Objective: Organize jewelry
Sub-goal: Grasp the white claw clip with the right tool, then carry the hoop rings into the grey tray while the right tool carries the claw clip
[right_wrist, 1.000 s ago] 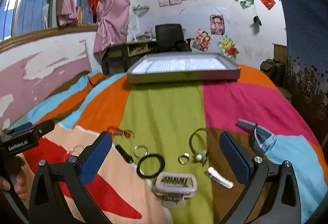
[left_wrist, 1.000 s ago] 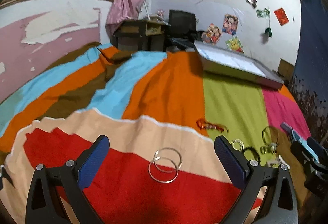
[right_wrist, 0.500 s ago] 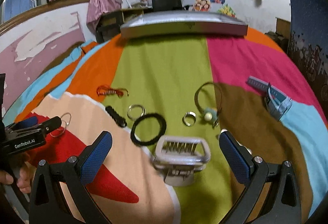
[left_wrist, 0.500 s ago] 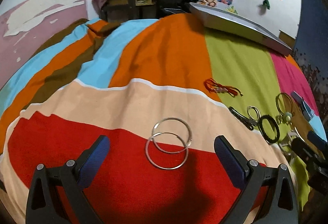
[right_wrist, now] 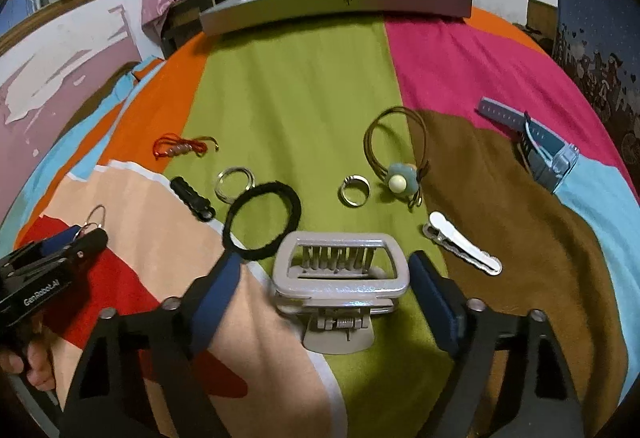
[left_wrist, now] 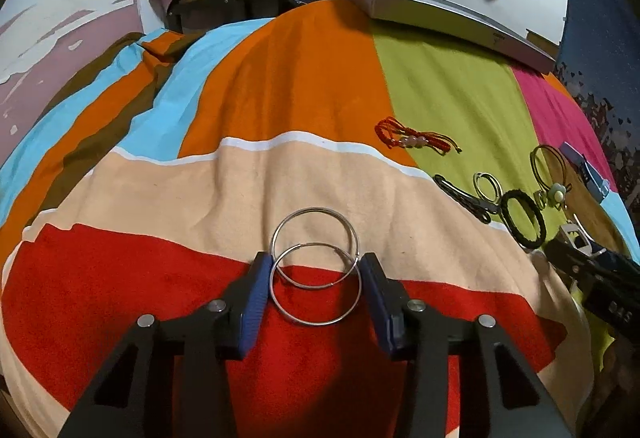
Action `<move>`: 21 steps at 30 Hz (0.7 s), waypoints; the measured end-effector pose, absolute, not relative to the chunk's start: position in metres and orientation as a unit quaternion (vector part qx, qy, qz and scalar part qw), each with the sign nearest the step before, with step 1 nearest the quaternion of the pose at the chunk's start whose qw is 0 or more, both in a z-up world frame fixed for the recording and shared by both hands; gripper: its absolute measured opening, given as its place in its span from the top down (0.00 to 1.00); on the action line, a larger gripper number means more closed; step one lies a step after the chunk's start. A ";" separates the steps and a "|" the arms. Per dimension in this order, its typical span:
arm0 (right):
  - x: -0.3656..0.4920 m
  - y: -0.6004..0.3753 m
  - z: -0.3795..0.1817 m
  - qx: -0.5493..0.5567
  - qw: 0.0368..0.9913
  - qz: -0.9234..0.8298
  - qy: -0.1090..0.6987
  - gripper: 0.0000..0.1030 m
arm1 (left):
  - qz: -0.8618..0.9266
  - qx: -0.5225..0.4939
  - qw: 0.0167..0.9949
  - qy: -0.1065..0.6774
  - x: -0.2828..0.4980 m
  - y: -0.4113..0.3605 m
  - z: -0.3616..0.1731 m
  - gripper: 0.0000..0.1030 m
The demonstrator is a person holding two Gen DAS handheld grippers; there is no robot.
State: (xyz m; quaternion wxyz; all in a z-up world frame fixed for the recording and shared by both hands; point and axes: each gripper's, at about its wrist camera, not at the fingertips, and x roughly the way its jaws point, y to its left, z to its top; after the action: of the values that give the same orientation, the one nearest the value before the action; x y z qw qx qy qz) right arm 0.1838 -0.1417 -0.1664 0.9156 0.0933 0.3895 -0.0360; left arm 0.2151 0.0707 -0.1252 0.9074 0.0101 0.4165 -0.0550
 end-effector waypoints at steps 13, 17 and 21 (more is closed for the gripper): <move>0.180 -0.141 -0.163 0.125 0.912 -0.016 0.389 0.44 | -0.128 -0.015 0.904 0.408 0.197 0.051 -0.106 0.59; 0.174 -0.140 -0.148 0.124 0.922 0.002 0.367 0.44 | -0.134 -0.041 0.909 0.393 0.196 0.054 -0.092 0.59; 0.171 -0.142 -0.132 0.134 0.927 0.022 0.350 0.44 | -0.128 -0.064 0.911 0.386 0.201 0.054 -0.077 0.59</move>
State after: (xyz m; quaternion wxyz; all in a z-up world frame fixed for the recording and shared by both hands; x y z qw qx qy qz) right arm 0.1706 -0.1424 -0.1321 0.9270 0.1338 0.3498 0.0219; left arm 0.2008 0.0544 -0.0772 0.9113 -0.0640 0.3862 -0.1279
